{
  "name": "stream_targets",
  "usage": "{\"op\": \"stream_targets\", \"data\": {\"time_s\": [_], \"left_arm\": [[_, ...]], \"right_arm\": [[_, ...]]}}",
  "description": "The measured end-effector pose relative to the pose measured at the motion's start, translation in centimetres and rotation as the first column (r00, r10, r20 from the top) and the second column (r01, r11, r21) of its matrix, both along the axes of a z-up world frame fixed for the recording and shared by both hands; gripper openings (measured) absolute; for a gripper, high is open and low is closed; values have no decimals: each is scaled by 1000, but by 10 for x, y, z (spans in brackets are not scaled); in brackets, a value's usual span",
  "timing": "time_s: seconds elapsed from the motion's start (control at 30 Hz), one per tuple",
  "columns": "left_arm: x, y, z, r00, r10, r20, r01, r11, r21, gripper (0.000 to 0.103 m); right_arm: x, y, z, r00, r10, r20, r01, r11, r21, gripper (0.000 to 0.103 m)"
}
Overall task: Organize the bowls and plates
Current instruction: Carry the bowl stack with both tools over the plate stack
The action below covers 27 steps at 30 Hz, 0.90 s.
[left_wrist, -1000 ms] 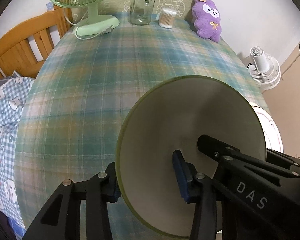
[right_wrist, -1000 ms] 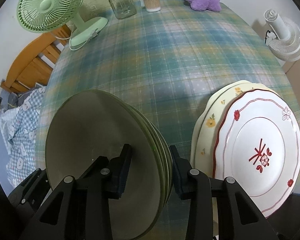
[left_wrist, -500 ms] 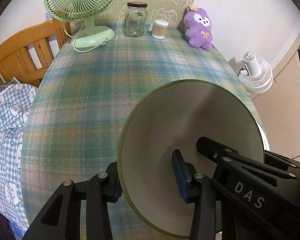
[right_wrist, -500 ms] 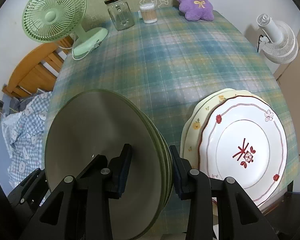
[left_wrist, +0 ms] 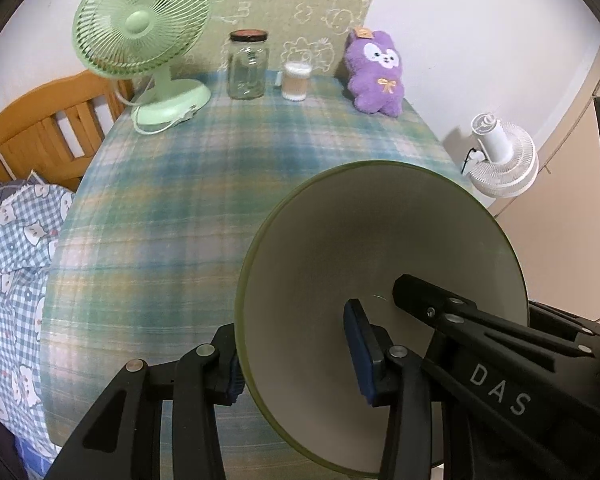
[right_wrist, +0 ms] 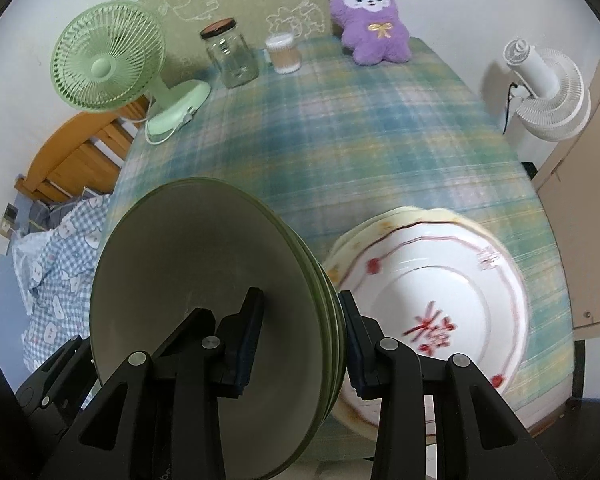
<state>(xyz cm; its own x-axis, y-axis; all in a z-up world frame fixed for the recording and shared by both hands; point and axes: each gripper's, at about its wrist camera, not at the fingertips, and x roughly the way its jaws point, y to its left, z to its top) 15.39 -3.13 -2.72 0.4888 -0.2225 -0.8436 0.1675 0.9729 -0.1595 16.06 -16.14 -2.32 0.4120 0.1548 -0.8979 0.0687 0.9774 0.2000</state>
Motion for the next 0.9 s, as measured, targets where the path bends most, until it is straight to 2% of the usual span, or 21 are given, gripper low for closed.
{"op": "stream_targets", "data": {"time_s": [0.27, 0.5, 0.9], "left_arm": [[-5, -49, 1, 1000, -2, -5, 2, 1000, -6, 42], [-9, -90, -11, 999, 2, -40, -3, 1000, -17, 41], [-7, -125, -37, 992, 57, -109, -58, 998, -7, 41]], "right_arm": [[-7, -50, 1, 1000, -6, -9, 6, 1000, -1, 41], [-9, -91, -10, 999, -6, -40, 6, 1000, -11, 41], [-3, -124, -39, 994, 45, -104, -46, 999, -9, 40]]}}
